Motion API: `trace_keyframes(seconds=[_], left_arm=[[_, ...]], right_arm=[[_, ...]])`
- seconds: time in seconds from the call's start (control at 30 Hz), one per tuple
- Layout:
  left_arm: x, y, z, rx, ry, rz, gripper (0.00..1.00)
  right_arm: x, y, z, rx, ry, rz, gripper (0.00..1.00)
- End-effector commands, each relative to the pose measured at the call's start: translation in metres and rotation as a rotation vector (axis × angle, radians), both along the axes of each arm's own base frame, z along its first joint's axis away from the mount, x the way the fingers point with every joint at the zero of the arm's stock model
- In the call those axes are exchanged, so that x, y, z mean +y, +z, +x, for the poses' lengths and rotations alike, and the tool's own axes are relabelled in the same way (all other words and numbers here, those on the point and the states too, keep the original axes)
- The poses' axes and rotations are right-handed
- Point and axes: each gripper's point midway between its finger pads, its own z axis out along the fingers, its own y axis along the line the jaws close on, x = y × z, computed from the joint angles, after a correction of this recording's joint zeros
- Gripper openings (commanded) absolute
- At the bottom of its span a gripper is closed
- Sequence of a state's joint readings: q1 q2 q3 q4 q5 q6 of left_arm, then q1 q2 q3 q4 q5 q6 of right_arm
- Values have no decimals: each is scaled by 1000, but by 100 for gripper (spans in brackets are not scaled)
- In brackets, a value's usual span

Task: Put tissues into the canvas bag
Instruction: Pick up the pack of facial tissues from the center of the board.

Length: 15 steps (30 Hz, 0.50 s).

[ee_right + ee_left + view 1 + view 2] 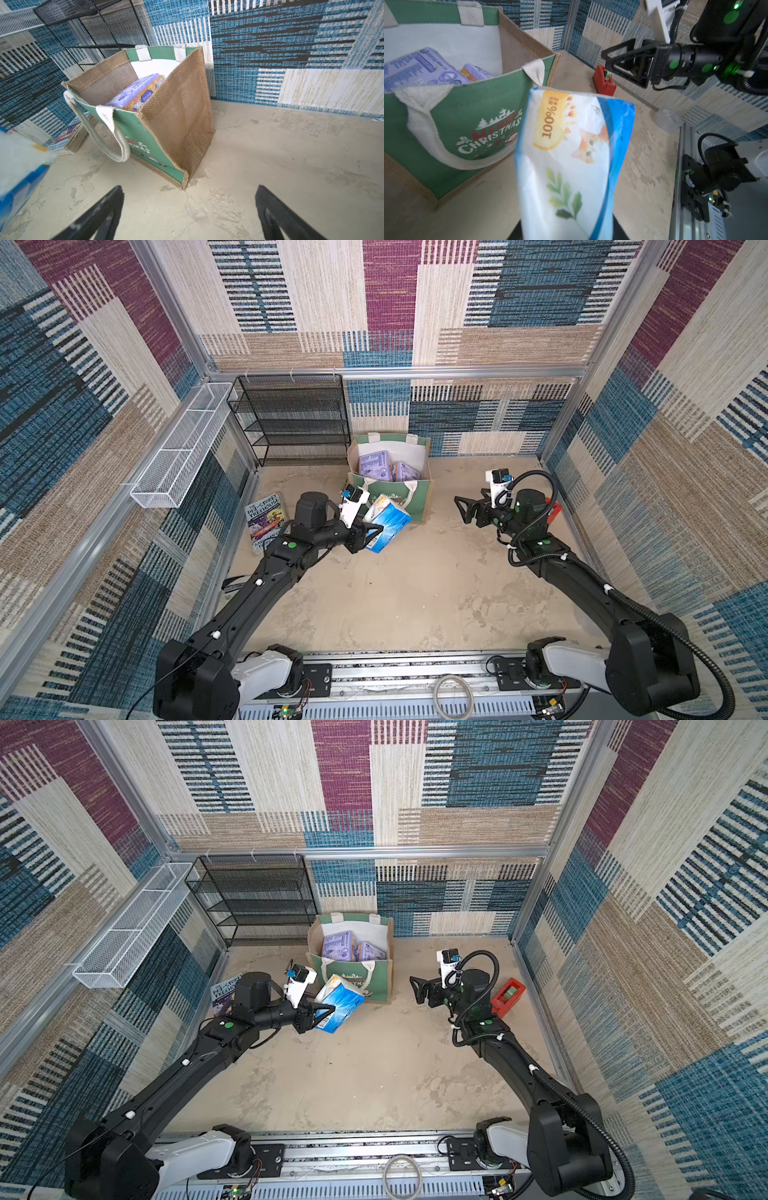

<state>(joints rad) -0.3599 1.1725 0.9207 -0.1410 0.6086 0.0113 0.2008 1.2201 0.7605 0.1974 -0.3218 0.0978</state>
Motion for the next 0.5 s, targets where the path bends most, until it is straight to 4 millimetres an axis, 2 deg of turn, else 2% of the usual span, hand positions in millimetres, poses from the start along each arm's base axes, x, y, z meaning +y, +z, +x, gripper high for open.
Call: trace_keyframes(seconds=[0.0, 0.1, 0.23, 0.37, 0.47], left_arm=[[-7, 53, 8, -67, 16, -163, 43], [-7, 76, 16, -89, 50, -232, 42], [-10, 98, 35, -85, 97, -310, 42], [-11, 113, 71, -45, 194, -391, 42], [-16, 115, 97, 14, 241, -436, 42]], right_arm=[[3, 16, 3, -41, 6, 32, 99], [3, 17, 5, -35, 7, 36, 99], [5, 16, 6, -27, 11, 50, 99], [6, 17, 6, -21, 14, 60, 99], [5, 17, 7, -17, 8, 65, 99]])
